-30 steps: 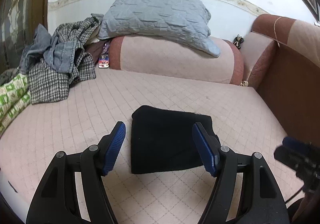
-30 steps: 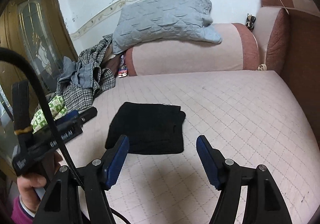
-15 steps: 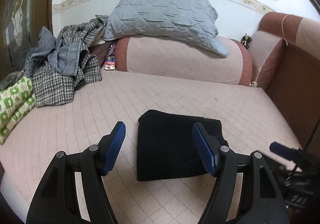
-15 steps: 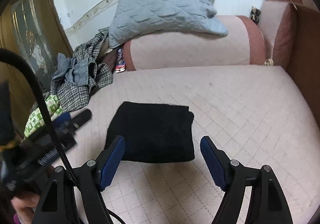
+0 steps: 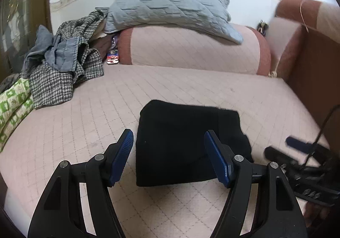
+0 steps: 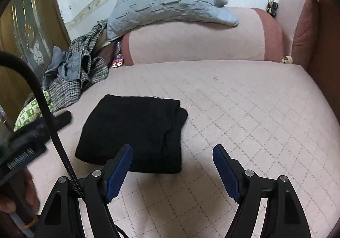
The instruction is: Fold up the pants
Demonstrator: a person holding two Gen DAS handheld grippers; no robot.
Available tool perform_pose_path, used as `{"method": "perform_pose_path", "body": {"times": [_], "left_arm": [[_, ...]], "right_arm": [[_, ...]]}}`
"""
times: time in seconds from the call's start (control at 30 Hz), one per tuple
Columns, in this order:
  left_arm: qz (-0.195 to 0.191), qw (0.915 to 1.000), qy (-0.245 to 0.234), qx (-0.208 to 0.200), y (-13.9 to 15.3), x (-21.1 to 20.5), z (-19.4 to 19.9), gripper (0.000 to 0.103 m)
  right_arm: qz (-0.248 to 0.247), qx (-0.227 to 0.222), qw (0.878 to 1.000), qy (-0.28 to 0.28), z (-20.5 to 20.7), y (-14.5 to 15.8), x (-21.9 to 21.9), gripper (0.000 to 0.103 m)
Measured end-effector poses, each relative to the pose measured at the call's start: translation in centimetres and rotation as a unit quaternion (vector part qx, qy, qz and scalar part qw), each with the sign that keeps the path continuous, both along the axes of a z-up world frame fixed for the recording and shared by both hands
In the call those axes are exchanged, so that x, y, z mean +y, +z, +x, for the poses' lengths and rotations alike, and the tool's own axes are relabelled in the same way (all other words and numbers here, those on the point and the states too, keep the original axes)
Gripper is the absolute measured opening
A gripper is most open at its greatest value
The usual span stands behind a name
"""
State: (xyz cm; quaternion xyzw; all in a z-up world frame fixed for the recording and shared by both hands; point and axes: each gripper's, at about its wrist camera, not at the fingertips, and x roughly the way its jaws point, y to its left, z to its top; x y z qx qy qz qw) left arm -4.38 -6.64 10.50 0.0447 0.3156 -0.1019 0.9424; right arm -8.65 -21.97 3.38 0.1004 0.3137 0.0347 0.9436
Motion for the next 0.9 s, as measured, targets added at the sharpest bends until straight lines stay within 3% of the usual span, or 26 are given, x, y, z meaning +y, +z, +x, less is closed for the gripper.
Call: {"method": "perform_pose_path", "body": {"times": [0.23, 0.47, 0.7, 0.9], "left_arm": [[-0.033, 0.9992, -0.016, 0.015, -0.9, 0.5, 1.2, 0.07], [-0.03, 0.9994, -0.011, 0.012, -1.3, 1.2, 1.6, 0.07], [-0.051, 0.9986, -0.003, 0.015, -2.0, 2.4, 2.3, 0.07], [-0.037, 0.9989, 0.005, 0.029, -3.9, 2.9, 3.2, 0.07]], "right_arm": [[-0.013, 0.015, 1.0, -0.007, 0.1, -0.4, 0.5, 0.075], [0.021, 0.023, 0.999, -0.021, 0.2, 0.0, 1.0, 0.075], [0.004, 0.017, 0.999, -0.034, 2.1, 1.1, 2.7, 0.076], [-0.002, 0.028, 0.999, -0.032, 3.4, -0.2, 3.0, 0.076]]}}
